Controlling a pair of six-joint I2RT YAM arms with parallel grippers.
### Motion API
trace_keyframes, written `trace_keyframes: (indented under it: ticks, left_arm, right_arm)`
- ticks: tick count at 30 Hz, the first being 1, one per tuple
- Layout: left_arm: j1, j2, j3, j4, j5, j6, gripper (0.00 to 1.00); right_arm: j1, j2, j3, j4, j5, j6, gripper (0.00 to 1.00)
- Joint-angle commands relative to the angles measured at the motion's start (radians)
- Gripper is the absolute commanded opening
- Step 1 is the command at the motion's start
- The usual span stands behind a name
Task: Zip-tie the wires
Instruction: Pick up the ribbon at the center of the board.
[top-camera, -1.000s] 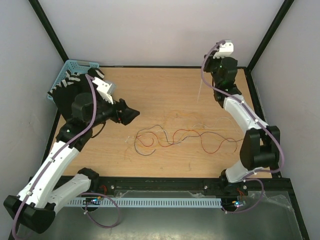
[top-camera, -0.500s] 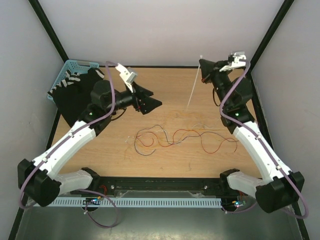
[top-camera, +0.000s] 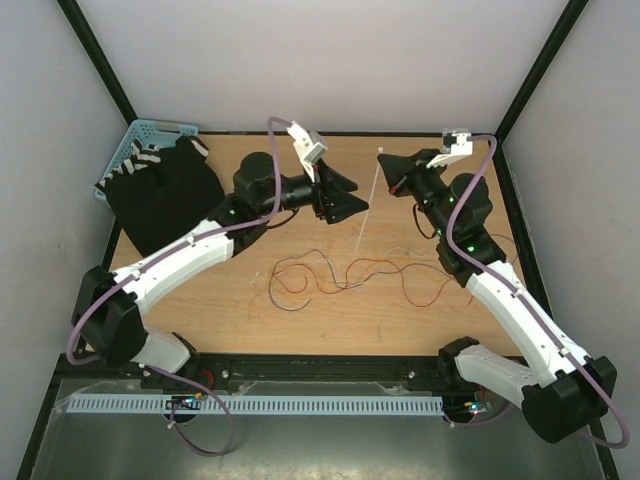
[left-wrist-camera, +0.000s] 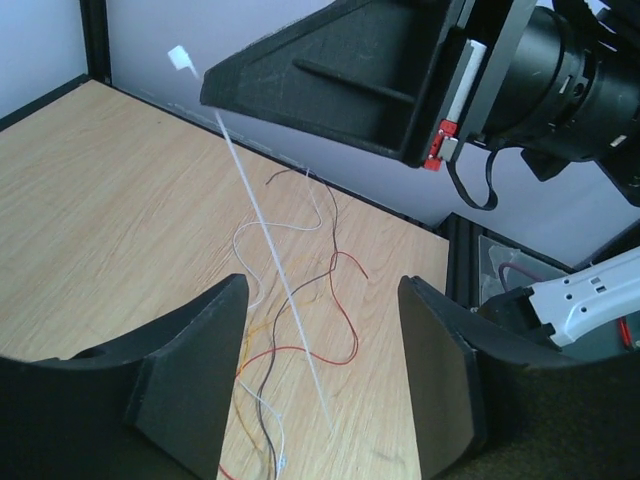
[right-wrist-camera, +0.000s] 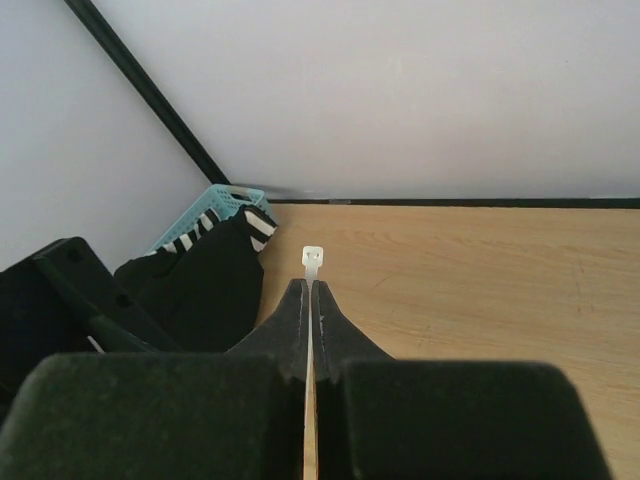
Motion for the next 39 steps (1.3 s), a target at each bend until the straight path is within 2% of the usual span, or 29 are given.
trace_keyframes:
  ticks: [1,12,14,17,19,21,23,28,31,35,39]
  left_arm:
    - [-0.029,0.031,0.059,0.071,-0.055,0.025,0.62]
    - [-0.075,0.153,0.144,0.071,-0.104,0.058,0.50]
    - [-0.079,0.163,0.147,0.076,-0.102,0.055,0.41]
    - [-0.087,0.164,0.141,0.089,-0.100,0.056,0.16]
    - [-0.091,0.158,0.131,0.099,-0.101,0.052,0.03]
    - [-0.091,0.152,0.116,0.110,-0.102,0.040,0.00]
    - [-0.090,0.140,0.092,0.120,-0.107,0.027,0.00]
    - [-0.076,0.094,0.009,0.131,-0.148,-0.013,0.00]
    - [-0.034,0.063,-0.041,0.144,-0.134,-0.077,0.00]
    - [0.026,0.014,-0.111,0.200,-0.093,-0.170,0.00]
    - [0.060,-0.031,-0.171,0.275,-0.051,-0.264,0.00]
  right_arm:
    - [0.007,-0.038,0.010,-0.045,-0.027,0.019,0.00]
    - [0.009,-0.104,-0.016,-0.090,-0.081,0.032,0.00]
    - [0.009,-0.110,-0.014,-0.104,-0.079,0.024,0.00]
    - [0.009,-0.113,-0.008,-0.124,-0.067,0.010,0.00]
    - [0.010,-0.111,-0.007,-0.127,-0.075,0.013,0.00]
    - [0.009,-0.101,-0.004,-0.126,-0.087,0.016,0.00]
    - [0.009,-0.090,0.001,-0.129,-0.099,0.011,0.08]
    - [0.009,-0.093,0.015,-0.160,-0.134,-0.017,0.52]
    - [0.009,-0.118,0.006,-0.177,-0.170,-0.044,0.68]
    - [0.010,-0.136,-0.039,-0.157,-0.304,-0.068,0.75]
    - [0.010,-0.126,-0.134,-0.018,-0.527,-0.036,0.76]
